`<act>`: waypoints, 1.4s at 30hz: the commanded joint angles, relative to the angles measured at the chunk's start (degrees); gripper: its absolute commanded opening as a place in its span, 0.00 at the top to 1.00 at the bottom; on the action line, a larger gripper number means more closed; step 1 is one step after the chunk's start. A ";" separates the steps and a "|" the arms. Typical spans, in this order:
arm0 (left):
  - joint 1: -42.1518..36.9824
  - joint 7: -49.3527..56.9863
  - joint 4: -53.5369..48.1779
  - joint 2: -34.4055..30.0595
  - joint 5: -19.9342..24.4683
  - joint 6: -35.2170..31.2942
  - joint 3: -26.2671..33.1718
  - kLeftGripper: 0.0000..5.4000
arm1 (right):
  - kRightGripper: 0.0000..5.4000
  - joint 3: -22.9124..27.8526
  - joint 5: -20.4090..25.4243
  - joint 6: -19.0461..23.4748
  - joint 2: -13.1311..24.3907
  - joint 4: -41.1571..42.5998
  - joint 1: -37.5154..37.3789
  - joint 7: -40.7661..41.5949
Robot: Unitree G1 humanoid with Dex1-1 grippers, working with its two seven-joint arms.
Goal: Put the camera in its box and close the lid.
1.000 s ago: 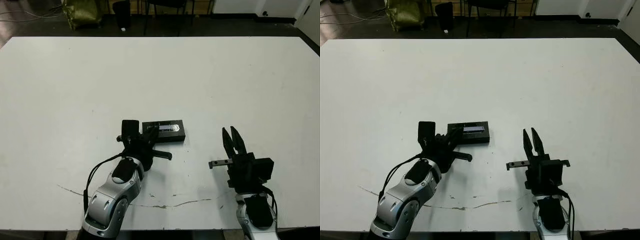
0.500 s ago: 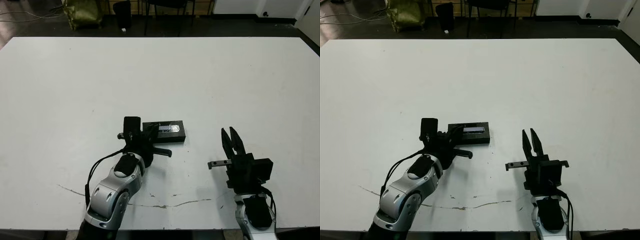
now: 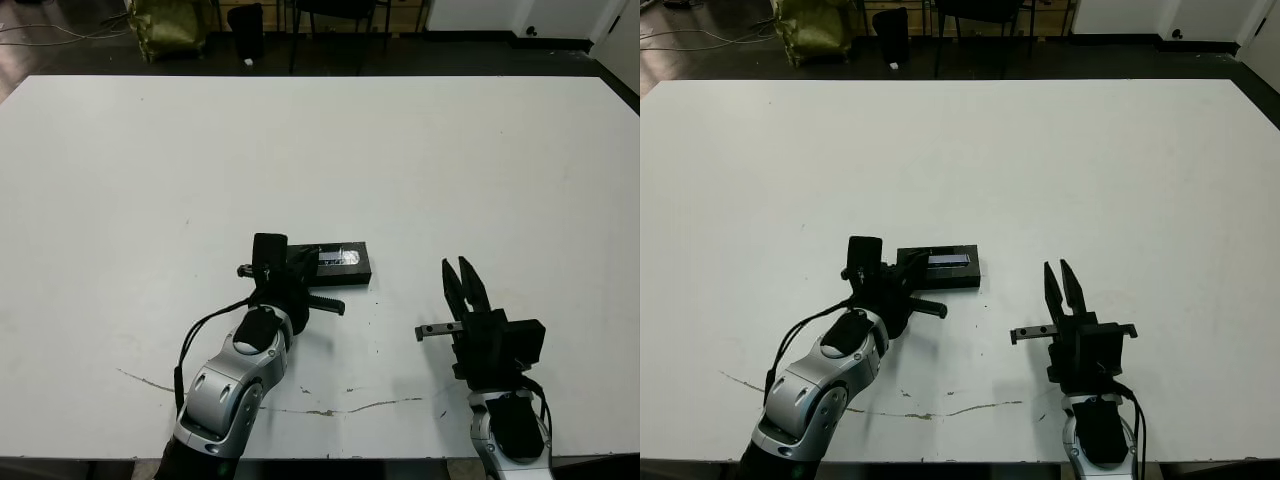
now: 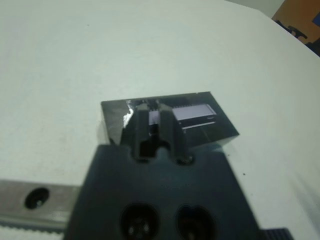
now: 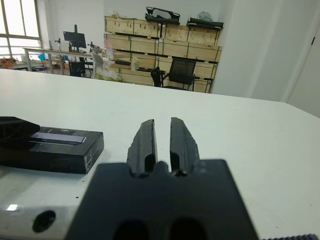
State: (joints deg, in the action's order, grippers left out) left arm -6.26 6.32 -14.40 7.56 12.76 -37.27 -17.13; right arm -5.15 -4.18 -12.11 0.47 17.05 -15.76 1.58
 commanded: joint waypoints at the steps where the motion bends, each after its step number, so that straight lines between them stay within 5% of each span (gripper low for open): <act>1: 4.90 -1.16 -0.04 -0.11 0.18 -2.43 -0.63 1.00 | 1.00 0.19 -0.15 0.85 0.09 -0.61 -0.32 -0.36; 11: 13.67 -13.90 -11.28 -8.44 -2.09 24.33 2.64 1.00 | 1.00 1.07 0.57 0.51 0.15 -0.40 0.51 -0.10; 19: 15.65 -15.63 -19.22 -11.40 1.38 31.51 13.64 1.00 | 1.00 2.79 3.17 3.78 0.47 2.37 2.97 0.57; 24: 10.83 -16.73 -11.65 -13.23 7.62 34.36 25.01 1.00 | 1.00 4.95 2.81 4.47 1.35 2.01 6.57 0.10; 27: 8.51 -15.13 -4.69 -13.03 6.49 37.93 29.08 1.00 | 1.00 5.94 1.77 3.07 1.62 0.43 9.08 -0.86; 34: 8.50 -13.18 4.71 -11.47 1.12 46.14 29.74 1.00 | 1.00 5.82 -1.07 7.26 0.86 -0.45 13.03 -2.91; 42: 7.83 -8.83 4.46 -10.20 -0.78 43.48 28.98 1.00 | 1.00 4.18 -2.01 7.71 -0.49 -2.63 14.80 -3.74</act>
State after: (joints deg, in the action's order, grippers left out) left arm 1.48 -3.18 -10.31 -2.69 12.50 7.42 12.07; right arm -0.85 -6.19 -5.01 0.01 15.59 -0.77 -1.67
